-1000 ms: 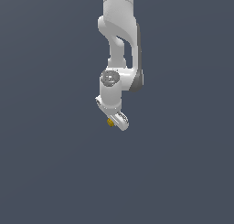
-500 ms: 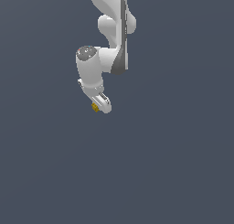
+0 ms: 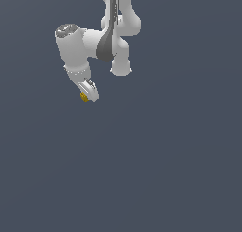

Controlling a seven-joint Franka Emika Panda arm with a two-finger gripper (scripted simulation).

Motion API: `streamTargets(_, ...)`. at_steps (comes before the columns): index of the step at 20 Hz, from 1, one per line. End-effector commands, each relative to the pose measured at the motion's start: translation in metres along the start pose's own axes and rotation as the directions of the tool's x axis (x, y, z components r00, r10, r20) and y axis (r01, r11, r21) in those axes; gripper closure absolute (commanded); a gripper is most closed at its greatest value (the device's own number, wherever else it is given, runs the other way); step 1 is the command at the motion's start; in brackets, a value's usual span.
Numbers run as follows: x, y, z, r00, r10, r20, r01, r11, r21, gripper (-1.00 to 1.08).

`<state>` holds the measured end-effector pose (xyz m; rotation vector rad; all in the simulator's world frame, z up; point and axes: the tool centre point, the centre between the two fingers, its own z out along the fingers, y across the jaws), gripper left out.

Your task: Pick up the object and move it to a goal position.

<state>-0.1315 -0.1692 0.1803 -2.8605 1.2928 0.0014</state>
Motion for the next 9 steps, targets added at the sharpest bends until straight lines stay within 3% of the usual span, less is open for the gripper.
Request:
streamTargets(1, 0.004, 0.013, -0.010, 1.000, -0.001, 0.000, 0.001, 1.000, -0.001, 1.08)
streamTargets(9, 0.010, 0.026, -0.021, 1.000, -0.002, -0.001, 0.002, 1.000, -0.002, 1.08)
